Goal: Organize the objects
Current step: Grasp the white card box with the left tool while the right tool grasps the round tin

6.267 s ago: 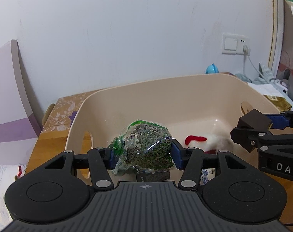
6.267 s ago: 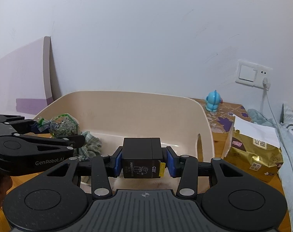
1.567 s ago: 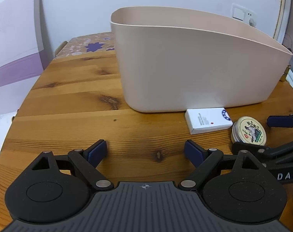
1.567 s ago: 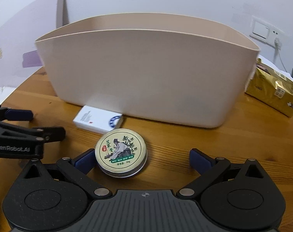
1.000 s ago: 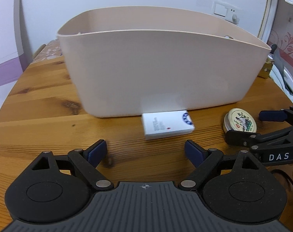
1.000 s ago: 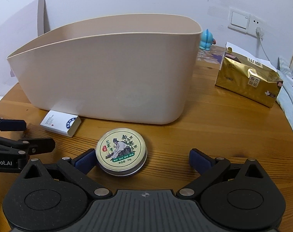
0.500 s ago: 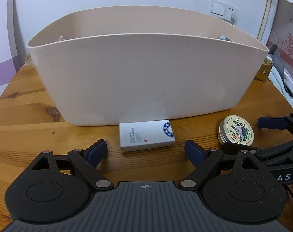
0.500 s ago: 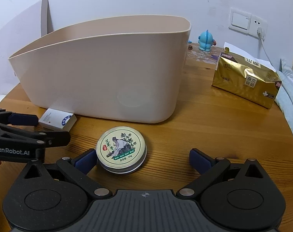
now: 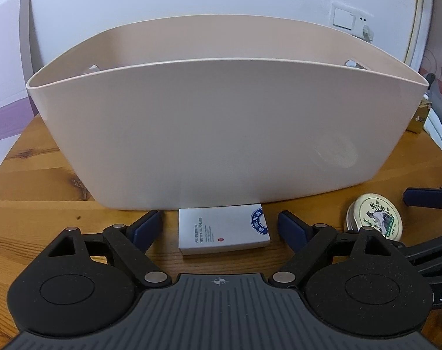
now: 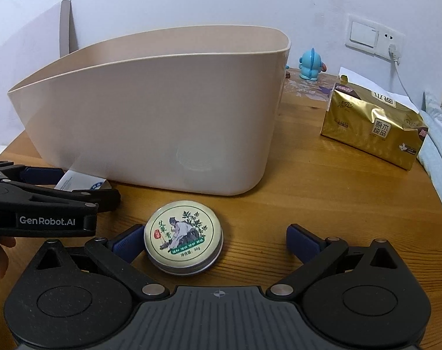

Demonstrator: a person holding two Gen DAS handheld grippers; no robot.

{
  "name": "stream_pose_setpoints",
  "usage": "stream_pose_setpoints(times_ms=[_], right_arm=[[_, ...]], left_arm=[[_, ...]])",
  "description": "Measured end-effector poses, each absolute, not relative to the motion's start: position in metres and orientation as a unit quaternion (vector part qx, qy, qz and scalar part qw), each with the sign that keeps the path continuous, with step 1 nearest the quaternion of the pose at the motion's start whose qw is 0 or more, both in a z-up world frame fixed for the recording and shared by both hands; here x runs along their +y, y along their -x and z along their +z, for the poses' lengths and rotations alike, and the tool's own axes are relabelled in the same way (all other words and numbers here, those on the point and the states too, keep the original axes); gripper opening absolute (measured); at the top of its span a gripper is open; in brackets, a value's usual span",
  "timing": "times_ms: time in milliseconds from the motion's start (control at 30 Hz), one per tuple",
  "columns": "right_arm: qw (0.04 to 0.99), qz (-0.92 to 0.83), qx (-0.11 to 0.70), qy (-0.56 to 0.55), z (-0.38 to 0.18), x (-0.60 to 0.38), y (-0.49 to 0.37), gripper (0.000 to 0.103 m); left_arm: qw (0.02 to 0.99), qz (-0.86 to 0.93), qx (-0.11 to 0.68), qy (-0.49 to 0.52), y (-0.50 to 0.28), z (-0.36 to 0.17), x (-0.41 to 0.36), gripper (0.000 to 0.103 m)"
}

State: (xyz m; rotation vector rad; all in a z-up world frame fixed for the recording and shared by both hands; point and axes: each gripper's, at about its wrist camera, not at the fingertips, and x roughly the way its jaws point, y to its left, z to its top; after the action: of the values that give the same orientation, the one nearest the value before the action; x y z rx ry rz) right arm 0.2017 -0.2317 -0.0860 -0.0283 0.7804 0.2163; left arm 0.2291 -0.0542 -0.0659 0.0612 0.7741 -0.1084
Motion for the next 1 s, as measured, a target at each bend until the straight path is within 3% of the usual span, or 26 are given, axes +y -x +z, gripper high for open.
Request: stream_pose_setpoints(times_ms=[133, 233, 400, 1000], right_arm=[[0.923, 0.104, 0.370, 0.018, -0.087, -0.229, -0.200, 0.095], [0.925, 0.103, 0.365, 0.025, -0.085, -0.226, -0.200, 0.078], [0.926, 0.103, 0.361, 0.029, -0.082, -0.223, -0.199, 0.052], [0.924, 0.114, 0.366, 0.014, -0.074, -0.226, -0.172, 0.052]], left_arm=[[0.926, -0.050, 0.373, -0.030, -0.230, -0.065, -0.051, 0.080], [0.928, -0.041, 0.370, -0.028, -0.232, -0.061, -0.044, 0.062], [0.926, -0.042, 0.375, -0.024, -0.232, -0.058, -0.038, 0.061], [0.926, -0.048, 0.373, -0.027, -0.203, -0.043, -0.028, 0.060]])
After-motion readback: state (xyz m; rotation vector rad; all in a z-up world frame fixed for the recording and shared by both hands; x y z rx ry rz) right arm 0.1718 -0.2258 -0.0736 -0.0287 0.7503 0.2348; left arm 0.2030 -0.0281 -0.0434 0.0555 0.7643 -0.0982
